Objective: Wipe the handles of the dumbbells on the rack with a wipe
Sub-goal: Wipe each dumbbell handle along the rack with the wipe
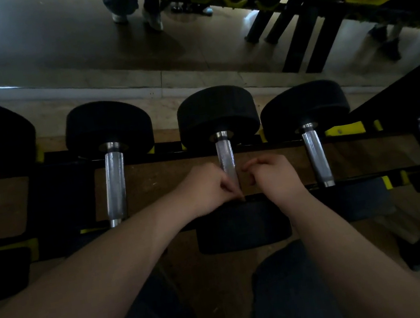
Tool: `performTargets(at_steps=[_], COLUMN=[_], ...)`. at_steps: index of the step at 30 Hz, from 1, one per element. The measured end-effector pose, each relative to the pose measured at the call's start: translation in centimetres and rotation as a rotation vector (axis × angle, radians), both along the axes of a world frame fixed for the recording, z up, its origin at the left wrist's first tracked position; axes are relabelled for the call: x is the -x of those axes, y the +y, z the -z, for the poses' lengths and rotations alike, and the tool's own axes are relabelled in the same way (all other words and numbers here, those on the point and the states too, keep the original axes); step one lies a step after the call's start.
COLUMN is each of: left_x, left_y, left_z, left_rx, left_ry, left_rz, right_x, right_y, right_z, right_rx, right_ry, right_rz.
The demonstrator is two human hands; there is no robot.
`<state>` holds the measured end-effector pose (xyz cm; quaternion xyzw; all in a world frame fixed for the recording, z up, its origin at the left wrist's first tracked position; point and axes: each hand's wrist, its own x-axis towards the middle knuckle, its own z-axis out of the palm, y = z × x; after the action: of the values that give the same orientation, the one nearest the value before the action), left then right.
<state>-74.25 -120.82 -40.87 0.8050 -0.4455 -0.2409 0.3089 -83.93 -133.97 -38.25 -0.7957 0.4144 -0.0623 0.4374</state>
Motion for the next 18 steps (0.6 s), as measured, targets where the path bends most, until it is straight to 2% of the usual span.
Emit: performTargets(at_steps=[2, 5, 7, 9, 11, 13, 18], left_x=[0.0, -1.0, -1.0, 0.1, 1.0, 0.8, -2.5], left_y=[0.2, -0.2, -0.4, 0.1, 0.5, 0.2, -3.0], left_z=[0.2, 0.2, 0.4, 0.4, 0.5, 0.5, -0.3], left_rx=[0.055, 0.219, 0.261, 0.173, -0.002, -0.019, 0.307], left_ry=[0.011, 0.052, 0.352, 0.591, 0.559, 0.581, 0.921], left_rz=[-0.070, -0.417, -0.524, -0.504, -0.447, -0.500, -0.792], right_x=[0.1, 0.2, 0.1, 0.1, 0.1, 0.1, 0.0], right_y=[0.0, 0.1, 0.0, 0.0, -0.1, -0.1, -0.3], right_z=[0.0, -0.3, -0.2, -0.1, 0.0, 0.1, 0.1], right_rx=[0.009, 0.003, -0.003, 0.001, 0.003, -0.006, -0.007], right_ry=[0.000, -0.003, -0.011, -0.009, -0.004, 0.004, -0.005], right_rz=[0.005, 0.017, 0.028, 0.021, 0.020, 0.022, 0.042])
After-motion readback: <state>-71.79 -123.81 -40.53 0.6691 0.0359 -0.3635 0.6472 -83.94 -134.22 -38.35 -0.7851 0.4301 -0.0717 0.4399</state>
